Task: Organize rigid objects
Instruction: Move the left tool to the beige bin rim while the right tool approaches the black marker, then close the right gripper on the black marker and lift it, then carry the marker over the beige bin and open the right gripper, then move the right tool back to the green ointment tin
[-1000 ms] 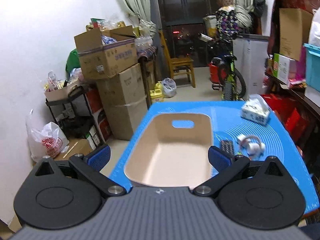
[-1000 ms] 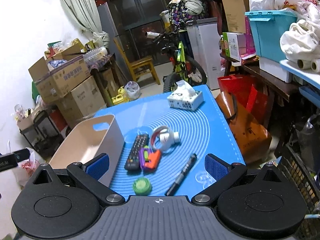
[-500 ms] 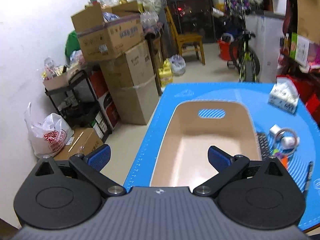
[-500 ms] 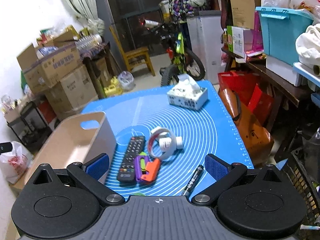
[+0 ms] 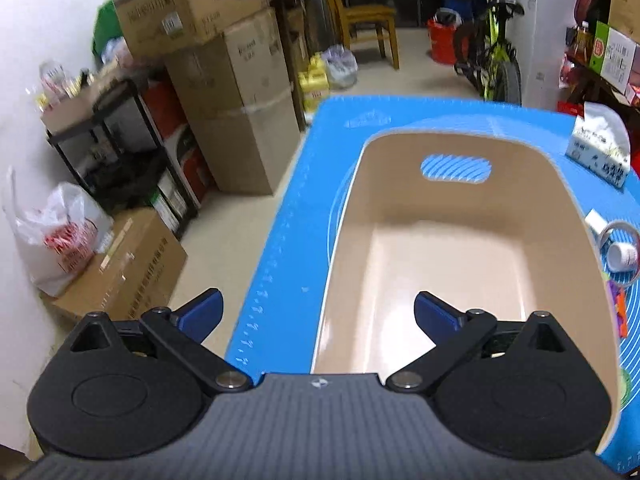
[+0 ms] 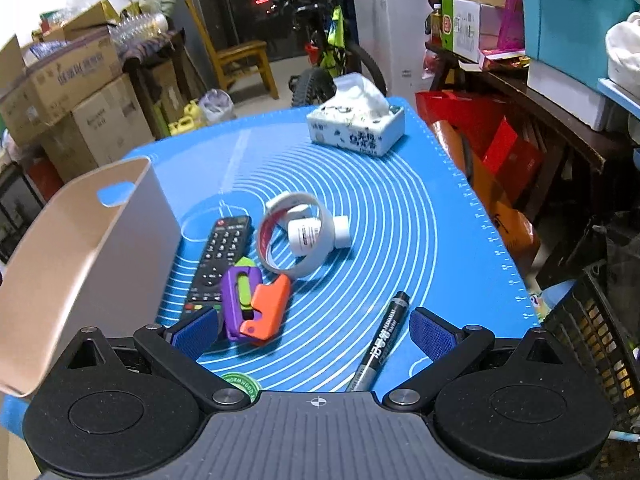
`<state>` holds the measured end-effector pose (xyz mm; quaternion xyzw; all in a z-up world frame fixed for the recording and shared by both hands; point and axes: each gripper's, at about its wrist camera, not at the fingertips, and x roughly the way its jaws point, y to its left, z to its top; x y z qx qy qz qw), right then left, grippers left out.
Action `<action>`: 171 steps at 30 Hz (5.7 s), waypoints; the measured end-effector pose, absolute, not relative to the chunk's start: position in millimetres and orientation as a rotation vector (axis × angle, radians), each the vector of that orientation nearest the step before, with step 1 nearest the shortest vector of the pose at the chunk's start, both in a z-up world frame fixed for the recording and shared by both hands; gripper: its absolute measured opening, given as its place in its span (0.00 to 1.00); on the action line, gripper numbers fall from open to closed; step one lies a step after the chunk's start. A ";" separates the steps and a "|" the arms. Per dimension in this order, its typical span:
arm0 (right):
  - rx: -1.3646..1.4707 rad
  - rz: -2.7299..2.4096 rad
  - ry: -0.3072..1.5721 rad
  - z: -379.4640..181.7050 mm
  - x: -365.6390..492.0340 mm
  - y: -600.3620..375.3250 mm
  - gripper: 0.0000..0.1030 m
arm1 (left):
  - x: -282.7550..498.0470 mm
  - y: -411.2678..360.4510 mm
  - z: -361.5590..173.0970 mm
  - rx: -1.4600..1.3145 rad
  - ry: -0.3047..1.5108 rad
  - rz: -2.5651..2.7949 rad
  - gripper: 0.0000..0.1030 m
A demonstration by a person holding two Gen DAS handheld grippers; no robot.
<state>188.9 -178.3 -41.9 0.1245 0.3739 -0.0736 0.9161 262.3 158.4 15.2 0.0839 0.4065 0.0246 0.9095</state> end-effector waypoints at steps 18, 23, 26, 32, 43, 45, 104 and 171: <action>0.194 -0.318 0.939 -102.3 217.3 -180.8 0.84 | 278.9 170.4 -31.5 0.136 1.059 -0.043 0.39; 0.169 -0.317 0.980 -112.7 222.5 -181.3 0.73 | 280.2 169.7 -35.4 0.137 1.082 -0.019 0.19; 0.197 -0.312 0.969 -112.7 221.4 -186.3 0.72 | 281.5 171.0 -34.3 0.139 1.087 -0.006 0.13; 0.195 -0.319 0.945 -112.4 216.1 -188.0 0.53 | 281.6 174.1 -34.3 0.122 1.088 0.000 0.12; 0.181 -0.339 0.934 -109.6 212.5 -190.1 0.25 | 282.3 173.1 -34.3 0.118 1.086 -0.004 0.12; 0.179 -0.345 0.927 -108.5 211.2 -189.7 0.24 | 282.4 175.2 -34.7 0.115 1.086 -0.007 0.12; -0.067 0.235 0.737 -7.5 282.8 26.2 0.24 | 281.6 176.4 -32.8 0.109 1.077 -0.011 0.11; 0.050 0.000 0.798 -35.8 228.7 -126.2 0.80 | 281.9 176.7 -32.9 0.109 1.077 -0.009 0.12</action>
